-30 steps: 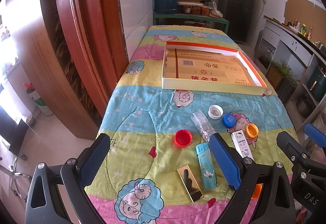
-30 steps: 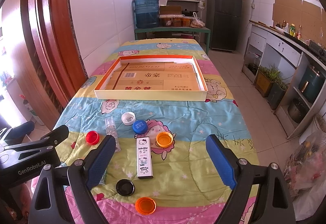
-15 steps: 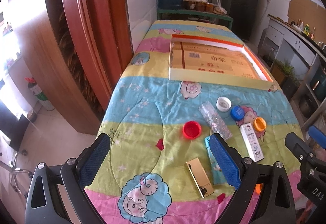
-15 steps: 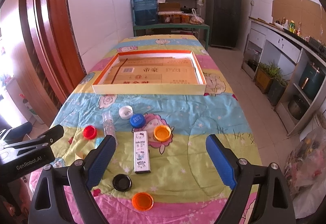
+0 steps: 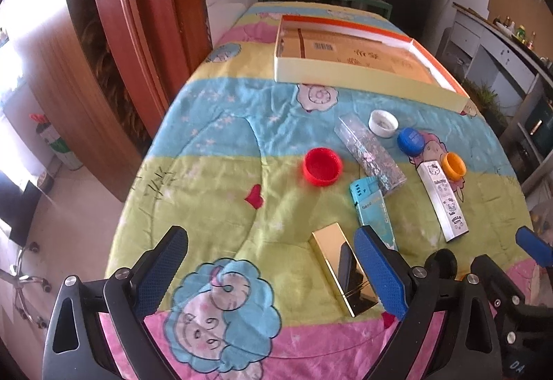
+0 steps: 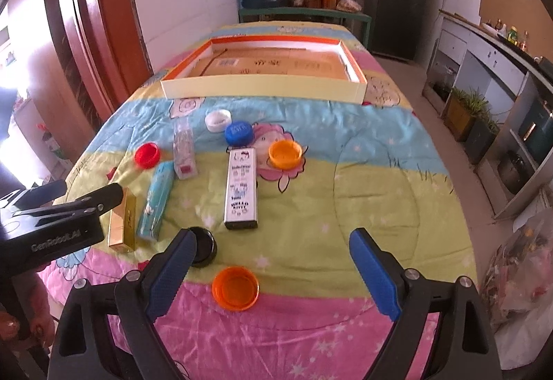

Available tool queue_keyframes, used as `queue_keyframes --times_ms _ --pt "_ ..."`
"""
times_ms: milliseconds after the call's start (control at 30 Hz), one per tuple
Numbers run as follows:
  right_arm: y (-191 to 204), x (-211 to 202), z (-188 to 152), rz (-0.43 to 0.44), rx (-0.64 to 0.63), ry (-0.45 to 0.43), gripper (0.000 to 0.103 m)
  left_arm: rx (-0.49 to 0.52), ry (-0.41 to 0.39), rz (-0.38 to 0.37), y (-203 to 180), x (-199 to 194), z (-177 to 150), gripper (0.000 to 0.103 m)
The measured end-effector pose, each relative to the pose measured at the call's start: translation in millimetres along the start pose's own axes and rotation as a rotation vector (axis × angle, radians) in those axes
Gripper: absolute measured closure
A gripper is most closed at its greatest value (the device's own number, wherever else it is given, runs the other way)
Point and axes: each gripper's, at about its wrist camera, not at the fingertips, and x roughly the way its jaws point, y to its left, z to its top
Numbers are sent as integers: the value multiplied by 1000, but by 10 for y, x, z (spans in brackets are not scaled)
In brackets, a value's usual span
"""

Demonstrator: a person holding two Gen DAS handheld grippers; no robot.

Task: Organize rigid objects
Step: 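Grasp the gold block with the left gripper while the right gripper grasps the orange cap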

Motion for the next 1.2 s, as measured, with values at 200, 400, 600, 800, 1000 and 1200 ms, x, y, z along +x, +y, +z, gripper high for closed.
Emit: queue_keyframes --times_ms 200,400,600,800,1000,1200 --pt "3 40 -24 7 0 7 13 -22 22 -6 -37 81 -53 12" --pt "60 85 -72 31 -19 31 14 -53 11 -82 8 30 -113 34" --pt "92 108 -120 46 -29 42 16 -36 31 -132 -24 0 -145 46" --pt "105 119 -145 56 -34 49 17 44 48 -95 -180 31 -174 46" --pt "101 150 -179 47 -47 66 37 42 27 -86 -154 6 -203 76" --pt "110 119 -184 62 -71 58 73 -9 24 -141 -28 -1 -202 84"
